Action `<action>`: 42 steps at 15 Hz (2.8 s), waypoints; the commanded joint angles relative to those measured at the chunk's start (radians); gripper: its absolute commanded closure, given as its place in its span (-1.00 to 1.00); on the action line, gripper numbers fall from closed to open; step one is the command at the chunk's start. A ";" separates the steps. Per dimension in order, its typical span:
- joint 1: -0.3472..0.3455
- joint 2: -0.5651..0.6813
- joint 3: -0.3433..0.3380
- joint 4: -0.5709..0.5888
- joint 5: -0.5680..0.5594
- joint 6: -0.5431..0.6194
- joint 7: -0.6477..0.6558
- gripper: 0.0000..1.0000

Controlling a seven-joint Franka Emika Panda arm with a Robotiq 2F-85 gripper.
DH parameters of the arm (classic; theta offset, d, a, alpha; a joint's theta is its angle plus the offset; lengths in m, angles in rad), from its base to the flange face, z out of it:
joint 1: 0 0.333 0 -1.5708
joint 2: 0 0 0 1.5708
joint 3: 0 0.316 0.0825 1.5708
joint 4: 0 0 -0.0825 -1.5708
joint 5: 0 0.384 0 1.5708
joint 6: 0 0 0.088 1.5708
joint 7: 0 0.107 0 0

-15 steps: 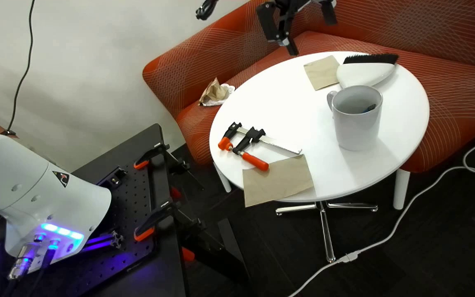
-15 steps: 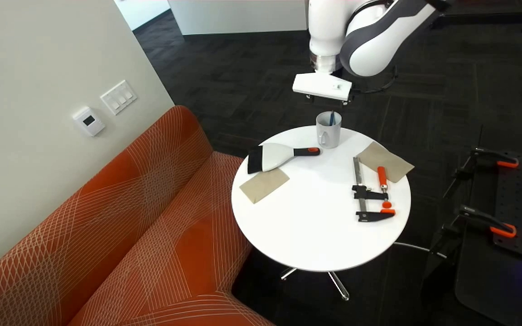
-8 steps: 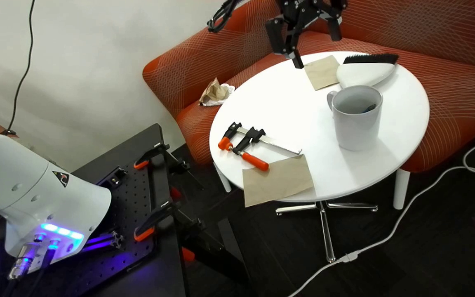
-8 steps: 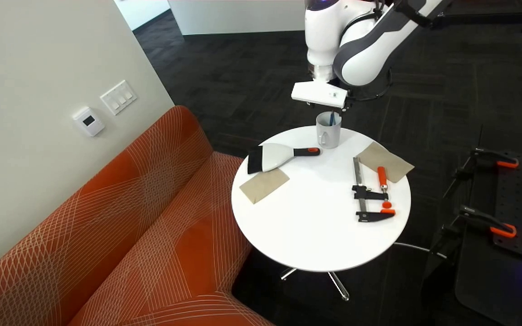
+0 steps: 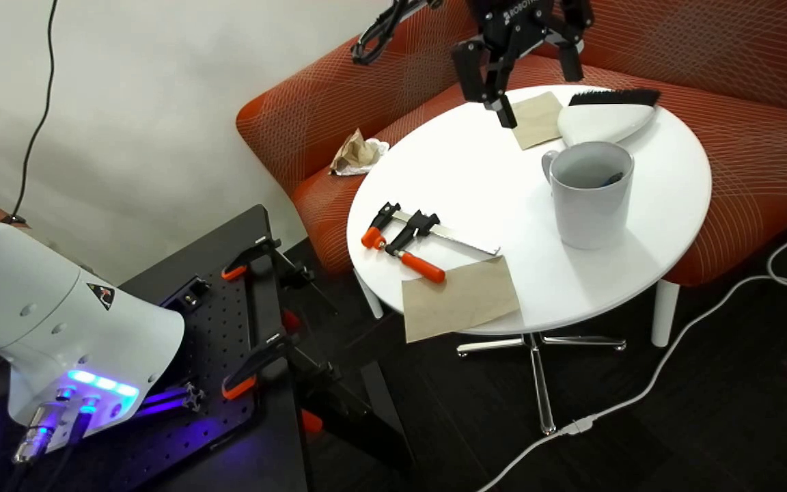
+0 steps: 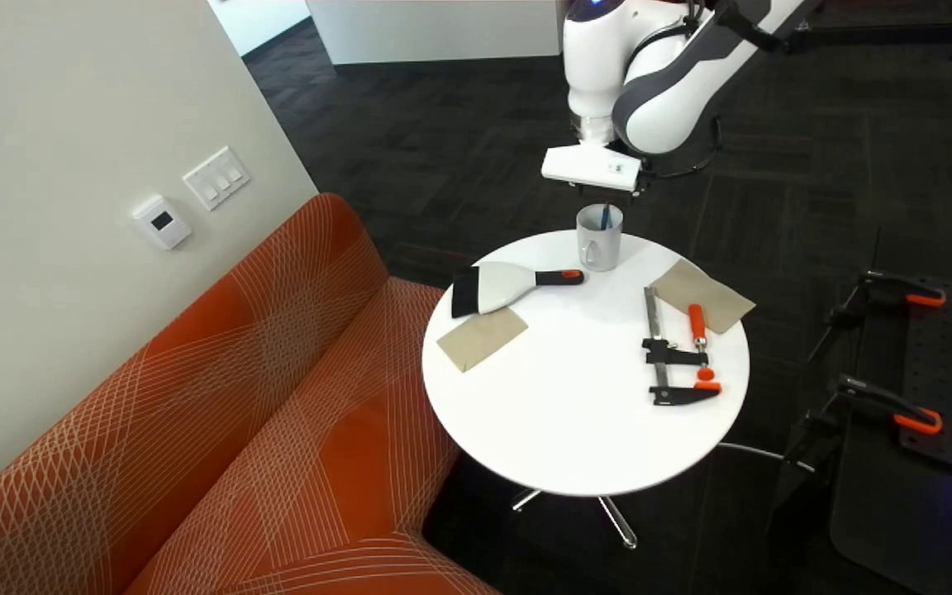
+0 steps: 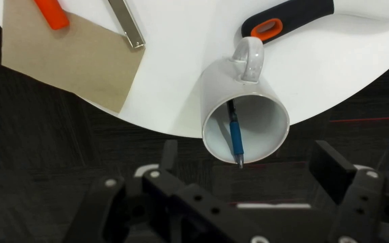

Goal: Put the pen on the table

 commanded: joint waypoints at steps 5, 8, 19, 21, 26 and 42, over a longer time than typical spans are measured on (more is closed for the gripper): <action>0.003 0.025 -0.013 0.035 0.022 0.010 -0.061 -0.94; -0.009 0.033 -0.010 0.043 0.036 0.014 -0.112 -0.39; -0.029 0.141 -0.033 0.139 0.108 0.003 -0.235 0.21; -0.031 0.169 -0.036 0.163 0.121 -0.003 -0.236 0.28; -0.030 0.221 -0.042 0.201 0.140 -0.010 -0.235 0.43; 0.022 0.350 -0.113 0.294 0.129 -0.020 -0.195 0.39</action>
